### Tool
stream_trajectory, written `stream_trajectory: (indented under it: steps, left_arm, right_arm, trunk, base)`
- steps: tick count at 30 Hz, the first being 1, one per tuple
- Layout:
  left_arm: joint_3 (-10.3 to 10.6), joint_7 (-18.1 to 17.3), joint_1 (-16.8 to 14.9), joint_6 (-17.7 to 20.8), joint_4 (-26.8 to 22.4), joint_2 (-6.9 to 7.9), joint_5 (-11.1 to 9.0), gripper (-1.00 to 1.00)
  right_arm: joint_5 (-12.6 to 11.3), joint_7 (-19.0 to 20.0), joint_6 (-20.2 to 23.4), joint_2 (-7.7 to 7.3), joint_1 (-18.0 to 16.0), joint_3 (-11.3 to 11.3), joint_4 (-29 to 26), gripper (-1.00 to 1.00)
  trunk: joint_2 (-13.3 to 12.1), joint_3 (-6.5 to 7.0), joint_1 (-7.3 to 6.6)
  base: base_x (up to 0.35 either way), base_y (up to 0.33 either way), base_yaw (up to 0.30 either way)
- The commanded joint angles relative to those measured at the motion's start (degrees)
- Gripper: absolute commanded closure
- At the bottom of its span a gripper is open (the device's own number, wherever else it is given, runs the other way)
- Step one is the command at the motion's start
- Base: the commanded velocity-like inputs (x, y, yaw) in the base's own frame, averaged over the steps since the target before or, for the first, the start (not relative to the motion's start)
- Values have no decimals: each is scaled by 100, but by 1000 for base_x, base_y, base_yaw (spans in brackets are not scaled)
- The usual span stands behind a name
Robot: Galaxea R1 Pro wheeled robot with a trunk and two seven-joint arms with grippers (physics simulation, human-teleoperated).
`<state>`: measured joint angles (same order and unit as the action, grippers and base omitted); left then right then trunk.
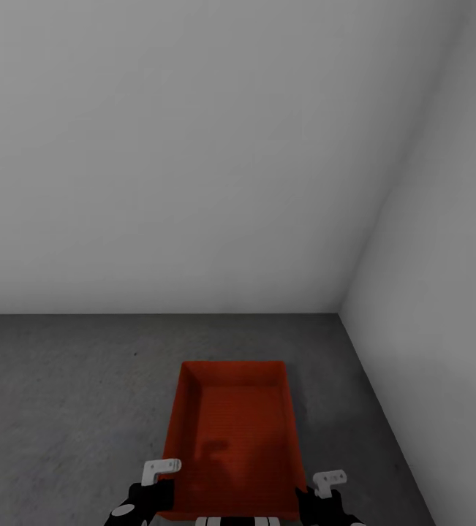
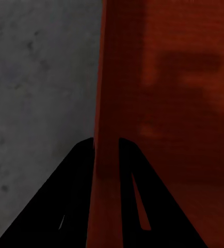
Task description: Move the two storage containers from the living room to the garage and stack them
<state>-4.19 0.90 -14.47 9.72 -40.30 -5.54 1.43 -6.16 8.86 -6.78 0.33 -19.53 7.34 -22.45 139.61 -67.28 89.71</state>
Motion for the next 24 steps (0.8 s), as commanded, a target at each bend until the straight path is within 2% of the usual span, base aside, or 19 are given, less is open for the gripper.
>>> stream_trajectory:
  steps: [1, 9, 15, 24]
  left_arm:
    - [-48, -44, -3, -58, -145, -17, -22, 100]
    - [-47, -46, -3, -58, -145, -18, -27, 100]
    - [-47, -44, -3, -58, -145, -18, -27, 100]
    - [-47, -46, -3, -58, -145, -18, -29, 100]
  right_arm:
    - [-61, 53, 397, 2, 1, 22, 38, 100]
    - [-61, 71, 397, 2, 2, 22, 38, 100]
    - [-61, 72, 397, 2, 0, 22, 38, 100]
    - [-61, 72, 397, 2, 1, 22, 38, 100]
  trunk:
    - [2, -5, -1]
    - [2, -5, -1]
    - [242, -112, 131]
    - [242, -112, 131]
  base:
    - [0, 0, 0]
    - [0, 0, 0]
    - [0, 0, 0]
    - [0, 0, 0]
